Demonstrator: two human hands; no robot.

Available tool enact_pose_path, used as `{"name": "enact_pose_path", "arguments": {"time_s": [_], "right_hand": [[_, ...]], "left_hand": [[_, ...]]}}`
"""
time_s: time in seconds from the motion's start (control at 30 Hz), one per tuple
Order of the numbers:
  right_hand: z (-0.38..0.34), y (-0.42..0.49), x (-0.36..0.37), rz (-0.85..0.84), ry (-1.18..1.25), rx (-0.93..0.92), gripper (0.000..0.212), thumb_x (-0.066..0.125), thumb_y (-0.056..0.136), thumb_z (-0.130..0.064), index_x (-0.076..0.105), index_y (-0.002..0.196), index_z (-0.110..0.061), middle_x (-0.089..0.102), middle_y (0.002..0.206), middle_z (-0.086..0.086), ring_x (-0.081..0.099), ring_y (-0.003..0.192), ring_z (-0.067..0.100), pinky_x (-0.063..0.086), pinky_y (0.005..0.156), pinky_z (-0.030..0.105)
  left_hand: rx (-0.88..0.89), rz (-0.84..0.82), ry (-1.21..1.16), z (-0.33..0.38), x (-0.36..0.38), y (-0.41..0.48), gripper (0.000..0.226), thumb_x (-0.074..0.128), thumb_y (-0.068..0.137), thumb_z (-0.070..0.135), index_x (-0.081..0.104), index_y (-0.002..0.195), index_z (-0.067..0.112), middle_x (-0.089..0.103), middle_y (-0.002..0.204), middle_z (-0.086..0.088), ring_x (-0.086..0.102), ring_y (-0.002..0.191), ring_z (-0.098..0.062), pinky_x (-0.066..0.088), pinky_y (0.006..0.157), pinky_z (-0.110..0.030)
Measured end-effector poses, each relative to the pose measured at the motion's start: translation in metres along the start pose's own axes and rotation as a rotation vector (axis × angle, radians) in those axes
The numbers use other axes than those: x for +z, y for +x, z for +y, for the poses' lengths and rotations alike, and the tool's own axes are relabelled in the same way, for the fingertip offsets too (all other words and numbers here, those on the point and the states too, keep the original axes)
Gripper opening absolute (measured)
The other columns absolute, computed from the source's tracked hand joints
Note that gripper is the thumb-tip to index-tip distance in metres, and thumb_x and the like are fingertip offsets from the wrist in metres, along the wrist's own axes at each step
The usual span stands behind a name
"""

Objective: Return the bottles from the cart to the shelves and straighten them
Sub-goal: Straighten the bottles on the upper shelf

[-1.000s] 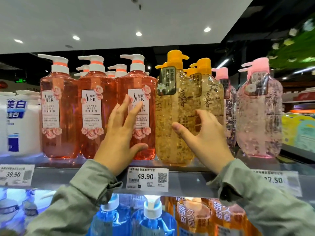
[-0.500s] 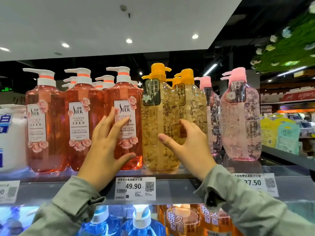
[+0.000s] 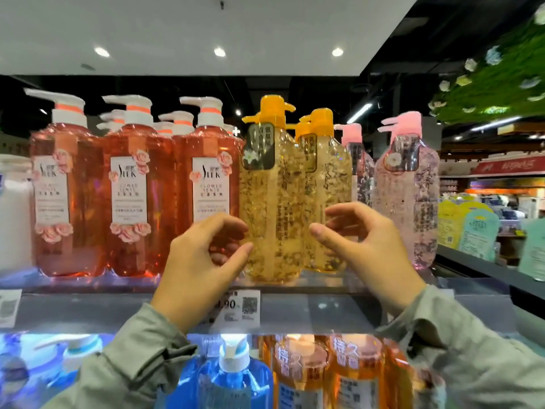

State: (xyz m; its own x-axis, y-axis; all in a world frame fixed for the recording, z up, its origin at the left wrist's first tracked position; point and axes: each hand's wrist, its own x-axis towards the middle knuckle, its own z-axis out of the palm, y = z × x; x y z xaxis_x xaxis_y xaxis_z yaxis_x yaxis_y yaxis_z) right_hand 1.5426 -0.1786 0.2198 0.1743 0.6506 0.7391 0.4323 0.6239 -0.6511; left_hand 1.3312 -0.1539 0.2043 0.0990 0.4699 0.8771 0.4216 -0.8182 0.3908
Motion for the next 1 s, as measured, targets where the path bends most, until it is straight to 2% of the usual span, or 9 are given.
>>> {"name": "enact_pose_path", "arguments": {"time_s": [0.07,0.2,0.3,0.5,0.6,0.73,0.87,0.93,1.0], "right_hand": [[0.004,-0.002,-0.010,-0.029,0.063,0.057,0.051,0.076,0.058,-0.042,0.066,0.099,-0.014,0.069,0.086,0.005,0.068,0.083,0.023,0.060,0.070,0.040],[0.004,-0.002,-0.030,-0.060,0.160,0.177,0.047,0.074,0.061,-0.026,0.064,0.102,-0.005,0.067,0.083,0.008,0.066,0.071,0.011,0.060,0.065,0.032],[0.005,-0.003,-0.043,-0.056,0.147,0.194,0.047,0.076,0.061,-0.028,0.065,0.102,-0.008,0.068,0.090,0.010,0.068,0.079,0.016,0.060,0.068,0.034],[0.000,-0.001,-0.064,-0.056,0.009,0.159,0.049,0.076,0.062,-0.030,0.064,0.105,-0.012,0.068,0.090,0.006,0.068,0.081,0.014,0.060,0.071,0.034],[-0.009,0.009,-0.077,-0.137,-0.137,0.125,0.050,0.076,0.064,-0.035,0.063,0.107,-0.015,0.068,0.096,0.007,0.068,0.088,0.021,0.059,0.075,0.036],[-0.026,0.033,-0.096,-0.249,-0.283,0.118,0.052,0.075,0.065,-0.039,0.060,0.109,-0.016,0.066,0.097,0.002,0.066,0.089,0.017,0.059,0.074,0.033],[-0.016,0.047,-0.115,-0.243,-0.252,0.204,0.049,0.077,0.061,-0.034,0.060,0.097,-0.005,0.066,0.089,0.006,0.064,0.082,0.019,0.058,0.078,0.044],[-0.006,0.046,-0.123,-0.279,-0.281,0.283,0.048,0.078,0.058,-0.034,0.057,0.088,-0.004,0.065,0.085,0.011,0.062,0.075,0.021,0.060,0.072,0.041],[-0.002,0.049,-0.134,-0.253,-0.288,0.345,0.039,0.080,0.065,-0.029,0.053,0.079,-0.006,0.064,0.083,0.016,0.060,0.070,0.020,0.060,0.059,0.032]], "left_hand": [[0.000,-0.047,-0.042,0.002,0.007,0.000,0.017,0.072,0.078,0.005,0.065,0.090,0.014,0.066,0.081,0.003,0.063,0.074,-0.008,0.050,0.063,-0.013],[0.027,-0.104,-0.110,0.010,0.020,0.003,0.017,0.073,0.078,0.008,0.065,0.089,0.017,0.066,0.081,0.005,0.063,0.073,-0.006,0.048,0.060,-0.010],[0.056,-0.143,-0.166,0.015,0.027,0.004,0.016,0.073,0.078,0.009,0.065,0.090,0.017,0.066,0.079,0.006,0.064,0.073,-0.007,0.047,0.059,-0.009],[0.055,-0.197,-0.187,0.032,0.043,0.008,0.015,0.073,0.078,0.010,0.064,0.089,0.016,0.066,0.080,0.005,0.064,0.073,-0.007,0.051,0.061,-0.014],[0.032,-0.201,-0.148,0.046,0.055,0.017,0.015,0.075,0.077,0.013,0.064,0.087,0.015,0.065,0.080,0.006,0.063,0.069,-0.003,0.046,0.059,-0.007],[0.028,-0.272,-0.086,0.063,0.074,0.029,0.015,0.074,0.079,0.019,0.064,0.090,0.016,0.065,0.086,0.006,0.064,0.068,-0.004,0.049,0.064,-0.008],[-0.001,-0.263,-0.079,0.070,0.090,0.040,0.016,0.074,0.079,0.018,0.064,0.092,0.014,0.066,0.088,0.004,0.064,0.072,-0.004,0.049,0.066,-0.006],[-0.013,-0.272,-0.083,0.072,0.098,0.039,0.016,0.074,0.079,0.018,0.064,0.091,0.016,0.066,0.087,0.005,0.063,0.071,-0.002,0.049,0.065,-0.007],[-0.019,-0.265,-0.073,0.074,0.104,0.041,0.016,0.074,0.079,0.019,0.063,0.091,0.017,0.065,0.085,0.007,0.062,0.069,0.000,0.049,0.064,-0.007]]}}
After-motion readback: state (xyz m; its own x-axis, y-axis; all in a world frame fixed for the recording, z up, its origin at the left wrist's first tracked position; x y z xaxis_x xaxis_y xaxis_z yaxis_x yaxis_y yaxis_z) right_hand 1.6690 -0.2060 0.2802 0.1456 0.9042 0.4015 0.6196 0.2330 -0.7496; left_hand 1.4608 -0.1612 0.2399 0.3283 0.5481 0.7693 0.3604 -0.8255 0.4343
